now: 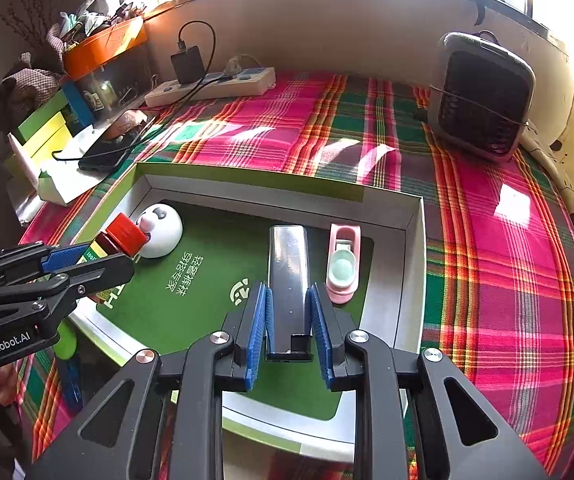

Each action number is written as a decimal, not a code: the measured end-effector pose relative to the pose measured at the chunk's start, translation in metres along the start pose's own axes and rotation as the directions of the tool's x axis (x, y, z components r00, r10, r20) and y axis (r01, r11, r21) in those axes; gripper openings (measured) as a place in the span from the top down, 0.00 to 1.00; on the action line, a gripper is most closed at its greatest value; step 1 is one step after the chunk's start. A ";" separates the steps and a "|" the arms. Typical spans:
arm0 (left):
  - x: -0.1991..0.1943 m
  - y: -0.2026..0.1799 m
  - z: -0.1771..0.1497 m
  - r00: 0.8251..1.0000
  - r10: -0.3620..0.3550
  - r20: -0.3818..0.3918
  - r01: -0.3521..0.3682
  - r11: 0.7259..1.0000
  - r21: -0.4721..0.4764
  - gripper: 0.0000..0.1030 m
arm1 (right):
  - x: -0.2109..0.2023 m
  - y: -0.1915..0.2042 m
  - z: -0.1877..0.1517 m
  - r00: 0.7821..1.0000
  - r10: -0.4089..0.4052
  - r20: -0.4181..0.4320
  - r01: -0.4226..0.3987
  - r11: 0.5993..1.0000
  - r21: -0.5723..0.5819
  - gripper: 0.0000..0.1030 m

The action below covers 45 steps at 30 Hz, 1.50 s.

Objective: Organize rigid objects
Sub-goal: 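Carry the brown bottle and silver bar over the green box with both tools, then lower and release the bottle with the left tool while the right tool releases the silver bar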

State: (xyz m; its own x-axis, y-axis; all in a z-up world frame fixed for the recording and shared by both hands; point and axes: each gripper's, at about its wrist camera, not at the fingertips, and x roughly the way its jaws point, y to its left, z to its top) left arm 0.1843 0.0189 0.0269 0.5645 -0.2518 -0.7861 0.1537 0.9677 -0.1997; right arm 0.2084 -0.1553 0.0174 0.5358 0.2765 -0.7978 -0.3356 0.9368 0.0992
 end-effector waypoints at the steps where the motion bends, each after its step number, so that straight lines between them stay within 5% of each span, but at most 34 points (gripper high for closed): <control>1: 0.001 0.000 0.000 1.000 0.001 -0.001 -0.001 1.000 0.001 0.70 | 0.001 0.000 0.000 1.000 -0.004 -0.002 0.004 1.000 -0.002 0.76; 23: 0.013 0.000 0.003 0.999 0.042 -0.007 -0.042 0.999 0.014 0.70 | 0.015 0.000 0.005 0.997 -0.074 0.012 0.075 0.997 -0.029 0.76; 45: 0.015 0.001 0.003 0.998 0.065 -0.012 -0.065 0.998 0.020 0.70 | 0.018 0.001 0.004 0.998 -0.056 0.024 0.057 0.998 -0.029 0.76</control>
State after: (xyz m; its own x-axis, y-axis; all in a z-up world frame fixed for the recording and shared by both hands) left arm 0.1952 0.0159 0.0165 0.5637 -0.1880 -0.8043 0.1331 0.9817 -0.1362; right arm 0.2209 -0.1485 0.0059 0.5724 0.2285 -0.7875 -0.3272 0.9443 0.0362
